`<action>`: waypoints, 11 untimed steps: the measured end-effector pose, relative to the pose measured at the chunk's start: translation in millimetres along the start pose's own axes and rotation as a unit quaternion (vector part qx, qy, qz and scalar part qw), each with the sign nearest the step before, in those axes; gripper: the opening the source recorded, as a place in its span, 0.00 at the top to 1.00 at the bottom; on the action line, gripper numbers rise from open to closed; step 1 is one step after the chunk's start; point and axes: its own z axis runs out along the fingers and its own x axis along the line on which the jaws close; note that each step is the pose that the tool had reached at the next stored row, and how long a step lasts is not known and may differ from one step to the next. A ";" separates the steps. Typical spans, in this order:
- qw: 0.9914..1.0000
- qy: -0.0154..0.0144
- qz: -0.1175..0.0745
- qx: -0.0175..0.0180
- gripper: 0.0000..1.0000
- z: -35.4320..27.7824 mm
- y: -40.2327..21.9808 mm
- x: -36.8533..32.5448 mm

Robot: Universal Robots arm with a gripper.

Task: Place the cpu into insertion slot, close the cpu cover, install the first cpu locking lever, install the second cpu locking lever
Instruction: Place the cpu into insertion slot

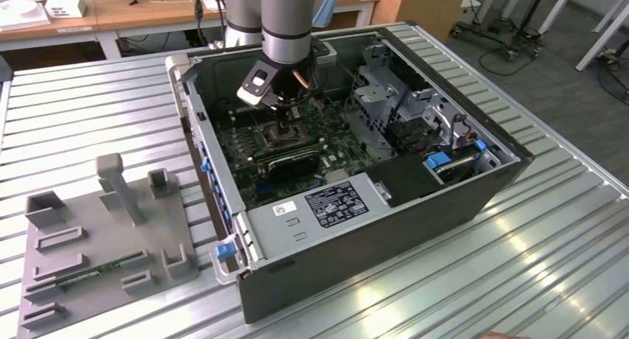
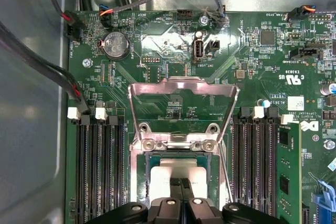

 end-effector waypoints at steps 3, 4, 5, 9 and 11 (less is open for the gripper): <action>1.000 0.000 0.000 0.000 0.89 0.2 0.0 0.0; 1.000 0.000 0.000 0.000 0.89 0.2 0.0 0.0; 1.000 0.000 0.000 0.000 0.89 0.2 -0.1 0.0; 1.000 0.000 0.000 0.000 0.89 0.3 -0.1 -0.1; 1.000 0.000 0.000 0.000 0.89 0.3 -0.1 -0.1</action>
